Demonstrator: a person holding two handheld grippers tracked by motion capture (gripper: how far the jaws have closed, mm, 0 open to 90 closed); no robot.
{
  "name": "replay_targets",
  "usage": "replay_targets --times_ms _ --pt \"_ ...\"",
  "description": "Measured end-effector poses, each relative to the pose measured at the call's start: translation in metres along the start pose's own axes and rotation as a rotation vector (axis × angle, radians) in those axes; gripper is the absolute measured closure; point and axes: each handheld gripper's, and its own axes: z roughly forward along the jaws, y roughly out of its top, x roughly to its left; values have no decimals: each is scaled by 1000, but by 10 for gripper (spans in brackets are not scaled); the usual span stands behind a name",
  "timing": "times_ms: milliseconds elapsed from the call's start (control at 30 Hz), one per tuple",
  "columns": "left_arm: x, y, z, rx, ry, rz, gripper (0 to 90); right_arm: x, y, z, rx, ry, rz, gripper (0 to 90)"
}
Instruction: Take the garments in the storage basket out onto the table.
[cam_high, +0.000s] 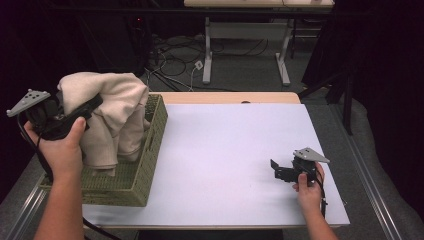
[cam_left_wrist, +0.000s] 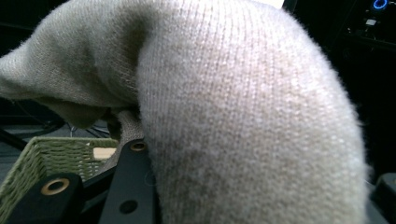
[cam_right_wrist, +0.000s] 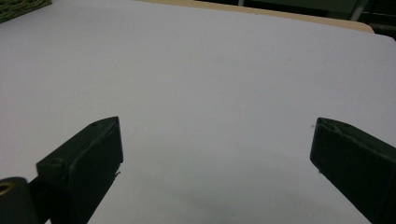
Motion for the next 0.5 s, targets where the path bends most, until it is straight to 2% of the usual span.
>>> replay_targets --times_ms 333,500 --pt "-15 6 7 -6 -29 9 612 -1 0 0 7 0 3 23" --pt "-25 10 11 -2 -43 30 612 -1 0 0 4 1 -2 23"
